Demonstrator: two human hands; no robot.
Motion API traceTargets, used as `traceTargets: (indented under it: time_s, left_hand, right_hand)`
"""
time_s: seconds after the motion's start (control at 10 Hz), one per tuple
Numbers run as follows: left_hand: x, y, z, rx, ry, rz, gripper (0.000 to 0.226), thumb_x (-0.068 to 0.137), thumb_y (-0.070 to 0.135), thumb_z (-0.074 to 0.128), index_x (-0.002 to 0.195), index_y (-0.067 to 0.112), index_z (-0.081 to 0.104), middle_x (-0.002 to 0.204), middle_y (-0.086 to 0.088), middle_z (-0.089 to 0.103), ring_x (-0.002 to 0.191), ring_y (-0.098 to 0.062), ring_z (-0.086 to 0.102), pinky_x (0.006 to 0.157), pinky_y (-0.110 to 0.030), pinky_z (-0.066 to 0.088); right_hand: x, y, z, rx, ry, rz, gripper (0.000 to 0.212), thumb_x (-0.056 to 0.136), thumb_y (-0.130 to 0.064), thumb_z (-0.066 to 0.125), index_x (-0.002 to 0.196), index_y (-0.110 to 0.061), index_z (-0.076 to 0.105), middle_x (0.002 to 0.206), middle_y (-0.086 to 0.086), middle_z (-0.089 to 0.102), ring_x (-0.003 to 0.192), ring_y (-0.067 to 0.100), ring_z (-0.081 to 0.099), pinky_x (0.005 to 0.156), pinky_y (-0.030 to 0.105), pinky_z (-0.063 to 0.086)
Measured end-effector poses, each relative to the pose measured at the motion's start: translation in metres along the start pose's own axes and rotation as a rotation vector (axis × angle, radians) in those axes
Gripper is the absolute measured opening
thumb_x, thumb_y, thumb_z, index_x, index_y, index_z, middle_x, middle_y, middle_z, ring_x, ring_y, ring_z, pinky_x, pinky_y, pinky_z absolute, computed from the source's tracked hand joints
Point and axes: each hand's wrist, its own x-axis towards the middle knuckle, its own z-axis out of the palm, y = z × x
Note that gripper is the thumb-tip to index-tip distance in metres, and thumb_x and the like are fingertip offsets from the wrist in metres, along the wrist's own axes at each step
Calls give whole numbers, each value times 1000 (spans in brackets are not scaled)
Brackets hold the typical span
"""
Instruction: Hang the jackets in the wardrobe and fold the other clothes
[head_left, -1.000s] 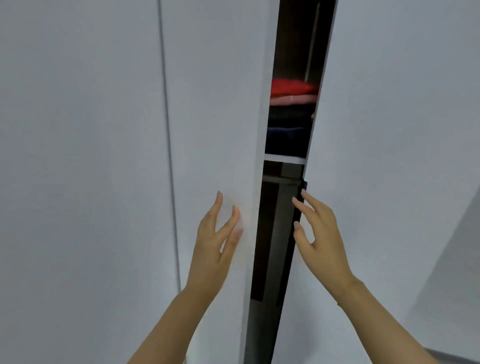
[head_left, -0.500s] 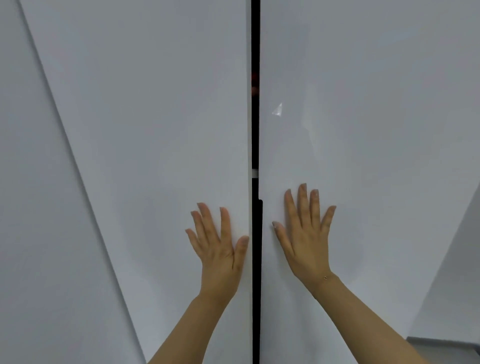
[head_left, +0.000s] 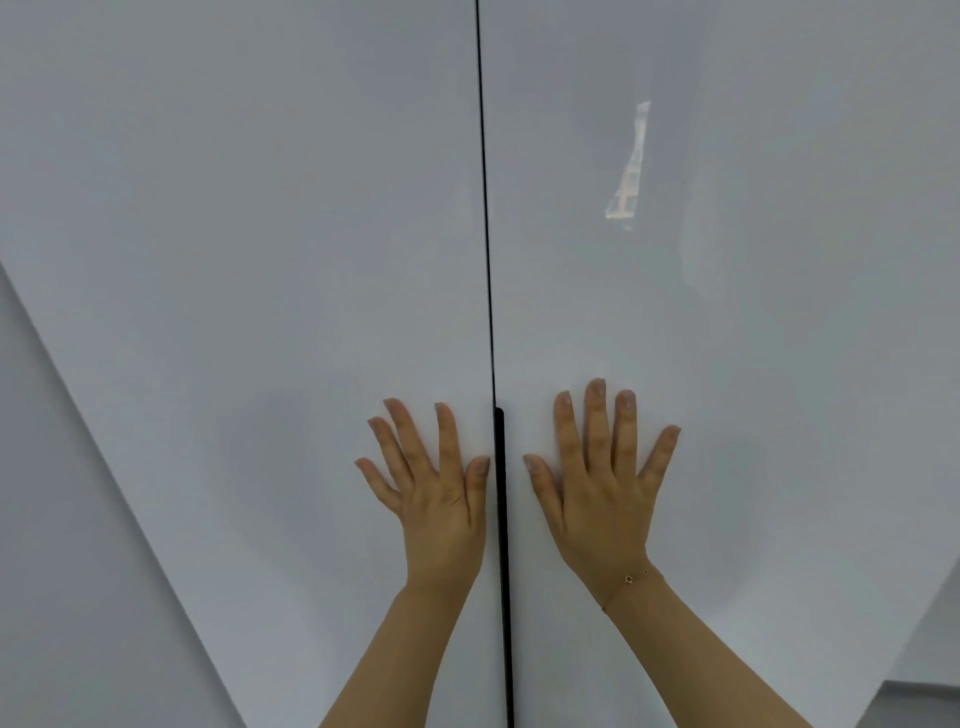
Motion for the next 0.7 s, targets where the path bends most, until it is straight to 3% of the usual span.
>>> traceTargets:
  time_s: [0.3,0.4,0.5,0.6,0.7]
  left_hand:
    - [1,-1,-3,16,-60,8,60,104,48,17,155,30,-7,160,-7,-22,148,-30,-20,114,-47,-22]
    - [0,0,-17,-14,-169,-15,61,103,46,18,150,37,-19,156,3,-35,145,-22,-28,113,-42,-27]
    - [1,-3,-48,61,-359,39,60,104,39,17,147,33,-25,148,4,-47,141,-18,-37,117,-44,-19]
    - [7,-6,-97,220,-569,110,58,106,35,14,149,26,-23,150,-2,-42,146,-21,-26,120,-46,-5]
    - [8,1,-153,372,-586,180,57,105,38,13,152,28,-19,158,-5,-30,148,-23,-18,120,-51,-5]
  right_hand:
    - [3,1,-4,-37,-47,-4,67,102,-52,33,156,-19,11,164,7,0,150,28,3,117,62,3]
    - [8,-4,-22,-37,-179,17,64,103,-47,29,156,-18,6,163,7,-6,150,28,-3,117,61,1]
    - [13,-13,-53,11,-390,75,63,104,-39,29,156,-19,0,162,6,-11,150,26,-10,118,58,1]
    - [28,-21,-94,91,-630,137,59,104,-44,12,152,-24,-18,157,0,-31,146,20,-26,121,49,-4]
    - [46,-37,-142,77,-716,84,59,104,-43,11,152,-23,-17,159,1,-28,148,20,-21,121,46,-5]
